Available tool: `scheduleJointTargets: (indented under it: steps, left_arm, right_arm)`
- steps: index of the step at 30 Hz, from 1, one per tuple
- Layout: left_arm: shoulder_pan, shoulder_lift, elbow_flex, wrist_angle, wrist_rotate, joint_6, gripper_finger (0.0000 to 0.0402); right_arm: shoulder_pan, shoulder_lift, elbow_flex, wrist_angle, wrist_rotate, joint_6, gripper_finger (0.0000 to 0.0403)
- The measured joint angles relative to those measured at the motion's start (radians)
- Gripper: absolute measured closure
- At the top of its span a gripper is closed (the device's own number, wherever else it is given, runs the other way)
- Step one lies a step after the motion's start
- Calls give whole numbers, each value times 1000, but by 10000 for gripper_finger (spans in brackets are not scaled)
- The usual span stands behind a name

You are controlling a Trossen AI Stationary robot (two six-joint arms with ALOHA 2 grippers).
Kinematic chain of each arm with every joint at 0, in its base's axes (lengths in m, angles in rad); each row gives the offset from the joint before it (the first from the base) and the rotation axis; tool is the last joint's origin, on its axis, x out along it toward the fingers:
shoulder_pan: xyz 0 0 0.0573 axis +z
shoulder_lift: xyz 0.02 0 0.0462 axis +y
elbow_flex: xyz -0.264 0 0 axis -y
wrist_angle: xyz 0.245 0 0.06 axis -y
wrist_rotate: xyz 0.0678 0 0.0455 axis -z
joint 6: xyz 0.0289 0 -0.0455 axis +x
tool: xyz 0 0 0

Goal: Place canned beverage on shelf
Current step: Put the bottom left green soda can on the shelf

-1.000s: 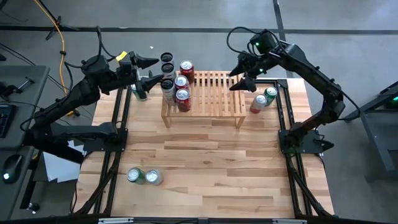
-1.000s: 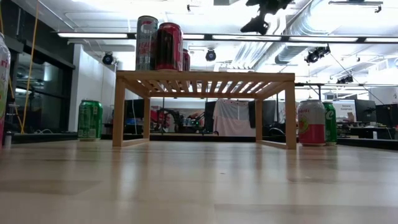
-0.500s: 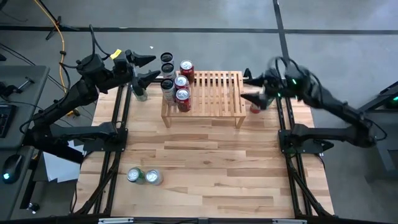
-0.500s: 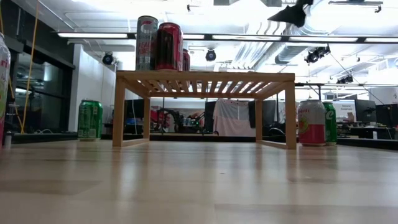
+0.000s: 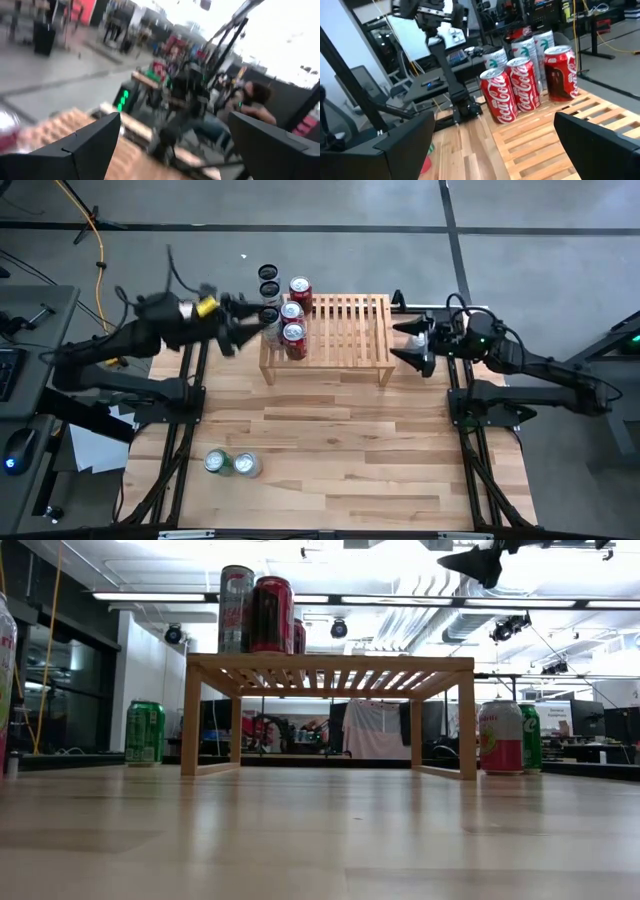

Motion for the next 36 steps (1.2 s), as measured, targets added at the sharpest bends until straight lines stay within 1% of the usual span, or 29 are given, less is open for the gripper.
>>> scheduleJointTargets:
  steps: [4,6,8,12,14,18,21,24,29,33,36]
  left_arm:
    - [-210,2,2,-151,-186,-64,41]
    - [-297,3,27,-277,-244,-117,41]
    - [-378,14,74,-400,-272,-181,41]
    - [-529,54,171,-657,-275,-297,41]
    - [-602,83,206,-775,-262,-343,41]
    - [-732,147,235,-978,-203,-429,41]
    - [-827,191,234,-1098,-171,-471,41]
    - [-918,228,234,-1172,-184,-477,41]
    - [-1049,264,234,-1176,-251,-522,41]
    - [-1124,299,219,-1176,-242,-611,41]
    - [-1164,331,171,-1175,-203,-687,41]
  right_arm:
    - [3,16,0,1,-6,33,6]
    - [11,19,0,5,-6,53,6]
    - [22,20,0,8,-6,69,6]
    - [45,22,0,24,25,77,6]
    - [58,24,0,24,69,95,6]
    - [86,35,0,24,136,133,6]
    - [103,51,0,22,141,156,6]
    - [115,73,0,23,141,185,6]
    - [118,119,0,23,141,211,6]
    - [118,157,0,23,141,201,6]
    - [118,182,0,22,139,181,6]
